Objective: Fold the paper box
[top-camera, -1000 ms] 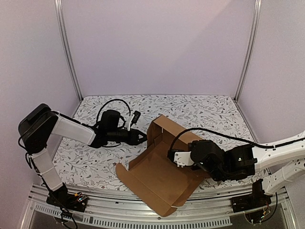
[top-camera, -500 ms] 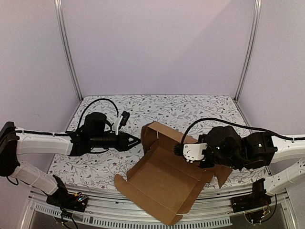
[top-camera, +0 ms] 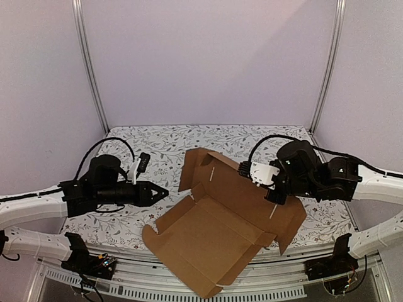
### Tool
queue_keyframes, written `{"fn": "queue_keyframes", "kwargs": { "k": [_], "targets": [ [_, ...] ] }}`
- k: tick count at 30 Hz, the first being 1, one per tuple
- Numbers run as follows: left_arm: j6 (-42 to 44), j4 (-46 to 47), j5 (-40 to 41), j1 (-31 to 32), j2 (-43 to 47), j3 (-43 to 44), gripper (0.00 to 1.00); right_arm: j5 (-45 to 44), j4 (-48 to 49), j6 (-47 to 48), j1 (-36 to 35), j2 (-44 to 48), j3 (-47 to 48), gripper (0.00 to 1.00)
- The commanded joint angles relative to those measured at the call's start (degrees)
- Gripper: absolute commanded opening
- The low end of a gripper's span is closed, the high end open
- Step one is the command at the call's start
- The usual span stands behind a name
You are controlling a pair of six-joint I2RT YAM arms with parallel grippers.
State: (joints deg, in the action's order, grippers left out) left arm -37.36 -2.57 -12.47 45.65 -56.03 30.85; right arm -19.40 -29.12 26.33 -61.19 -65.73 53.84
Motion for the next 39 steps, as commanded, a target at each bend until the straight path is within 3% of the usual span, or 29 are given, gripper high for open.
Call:
{"fn": "queue_keyframes", "kwargs": {
  "k": [1, 5, 10, 15, 23, 33, 39],
  "targets": [
    [-3.91, -0.06, -0.55, 2.45, -3.93, -2.37, 0.35, 7.79, -2.08, -3.65, 2.73, 1.26, 0.54, 0.0],
    [-4.23, 5.58, 0.29, 3.67, -11.89, -1.87, 0.35, 9.12, -0.16, -4.81, 3.31, 2.32, -1.35, 0.0],
    [-3.84, 4.22, 4.69, 4.53, -21.63, 0.99, 0.32, 9.46, 2.47, -5.62, 3.42, 6.72, -4.66, 0.0],
    [-4.13, 2.91, 10.0, 4.54, -26.83, 2.39, 0.32, 9.64, 3.22, -7.64, 3.39, 10.39, -6.99, 0.0],
    [-5.31, 4.92, 11.0, 4.53, -35.13, 3.71, 0.32, 9.01, 6.45, -10.84, 3.43, 13.85, -9.72, 0.0],
    [-6.6, 8.46, 9.66, 4.37, -38.22, 1.81, 0.31, 12.93, 18.49, -13.06, 3.42, 23.21, -18.88, 0.0],
    [-7.1, 12.52, 7.15, 3.88, -37.06, 0.41, 0.31, 15.12, 20.17, -12.22, 3.4, 27.69, -20.53, 0.0]
  ]
}}
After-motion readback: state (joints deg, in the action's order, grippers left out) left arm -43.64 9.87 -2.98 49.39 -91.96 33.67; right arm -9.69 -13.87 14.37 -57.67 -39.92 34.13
